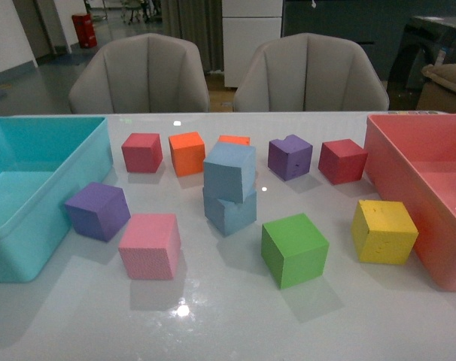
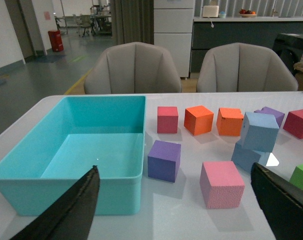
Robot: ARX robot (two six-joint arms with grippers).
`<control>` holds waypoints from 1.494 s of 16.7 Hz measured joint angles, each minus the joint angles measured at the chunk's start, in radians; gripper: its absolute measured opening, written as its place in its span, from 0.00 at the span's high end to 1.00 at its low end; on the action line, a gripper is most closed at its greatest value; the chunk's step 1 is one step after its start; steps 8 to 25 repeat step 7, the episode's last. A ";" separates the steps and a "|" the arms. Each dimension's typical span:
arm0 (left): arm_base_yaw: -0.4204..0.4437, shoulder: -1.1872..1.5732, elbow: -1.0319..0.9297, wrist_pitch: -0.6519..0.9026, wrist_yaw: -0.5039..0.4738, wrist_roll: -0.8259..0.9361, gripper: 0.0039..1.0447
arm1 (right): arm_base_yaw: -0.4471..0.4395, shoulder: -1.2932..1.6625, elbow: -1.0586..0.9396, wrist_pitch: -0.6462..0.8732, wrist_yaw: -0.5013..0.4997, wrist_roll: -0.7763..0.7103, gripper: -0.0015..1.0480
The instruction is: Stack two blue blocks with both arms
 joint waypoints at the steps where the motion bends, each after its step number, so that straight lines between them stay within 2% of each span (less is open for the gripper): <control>1: 0.000 0.000 0.000 0.000 0.000 0.001 0.04 | 0.000 0.000 0.000 0.000 0.000 0.000 0.06; 2: 0.000 0.000 0.000 0.000 0.000 0.001 0.07 | 0.000 0.000 0.000 0.000 0.000 0.000 0.06; 25: 0.000 0.000 0.000 0.000 0.000 0.001 0.06 | 0.000 0.000 0.000 0.000 0.000 0.000 0.06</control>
